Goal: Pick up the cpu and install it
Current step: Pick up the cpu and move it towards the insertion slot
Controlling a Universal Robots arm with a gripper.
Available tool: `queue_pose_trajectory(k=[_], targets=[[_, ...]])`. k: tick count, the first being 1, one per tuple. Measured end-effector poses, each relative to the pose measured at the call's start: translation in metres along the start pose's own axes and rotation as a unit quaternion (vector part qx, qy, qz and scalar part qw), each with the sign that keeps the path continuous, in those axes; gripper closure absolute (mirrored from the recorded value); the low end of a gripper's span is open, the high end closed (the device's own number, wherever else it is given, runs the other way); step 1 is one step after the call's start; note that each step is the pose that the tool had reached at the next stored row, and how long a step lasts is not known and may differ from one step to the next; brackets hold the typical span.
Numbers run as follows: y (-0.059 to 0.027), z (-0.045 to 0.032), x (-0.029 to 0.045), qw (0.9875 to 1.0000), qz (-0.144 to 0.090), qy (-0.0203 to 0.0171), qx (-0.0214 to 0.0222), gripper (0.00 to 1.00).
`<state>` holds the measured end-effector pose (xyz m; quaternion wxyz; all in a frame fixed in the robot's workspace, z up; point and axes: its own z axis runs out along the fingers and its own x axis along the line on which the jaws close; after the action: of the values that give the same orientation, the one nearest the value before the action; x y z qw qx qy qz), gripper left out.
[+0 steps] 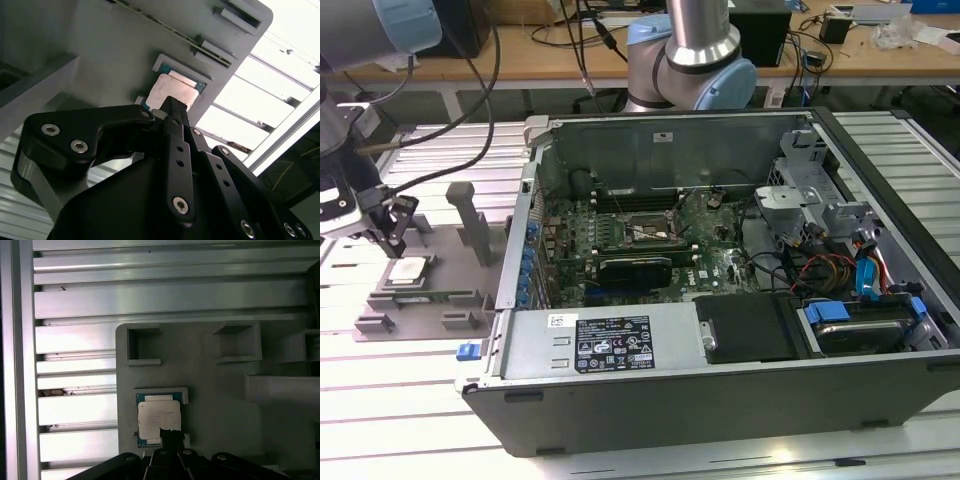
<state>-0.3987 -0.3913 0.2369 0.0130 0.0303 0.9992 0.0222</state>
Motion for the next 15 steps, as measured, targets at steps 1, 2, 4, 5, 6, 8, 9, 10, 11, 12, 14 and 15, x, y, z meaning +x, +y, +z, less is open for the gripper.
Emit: queue_pose_trajectory(k=[1, 2, 4, 5, 6, 8, 9, 10, 11, 12, 14, 15], targets=[[-0.0002, 0.0028, 0.0012, 1.0000, 0.000, 0.0000, 0.0000, 0.89], [-0.0005, 0.0053, 0.0018, 1.0000, 0.000, 0.0000, 0.0000, 0.89], [-0.0007, 0.0120, 0.0026, 1.0000, 0.000, 0.0001, 0.0000, 0.89], [-0.0009, 0.0159, 0.0027, 1.0000, 0.000, 0.0001, 0.0000, 0.89], [-0.0010, 0.0182, 0.0028, 1.0000, 0.000, 0.0001, 0.0000, 0.89], [-0.0012, 0.0218, 0.0029, 1.0000, -0.001, 0.0001, -0.0001, 0.89], [-0.0012, 0.0235, 0.0029, 1.0000, -0.002, 0.0002, -0.0001, 0.89], [-0.0014, 0.0261, 0.0030, 1.0000, -0.003, 0.0002, -0.0001, 0.89], [-0.0015, 0.0282, 0.0031, 1.0000, -0.003, 0.0002, -0.0001, 0.89], [-0.0015, 0.0286, 0.0031, 1.0000, -0.003, 0.0002, -0.0001, 0.89], [-0.0015, 0.0286, 0.0031, 1.0000, -0.003, 0.0003, -0.0001, 0.89], [-0.0015, 0.0286, 0.0031, 1.0000, -0.003, 0.0003, -0.0001, 0.89]])
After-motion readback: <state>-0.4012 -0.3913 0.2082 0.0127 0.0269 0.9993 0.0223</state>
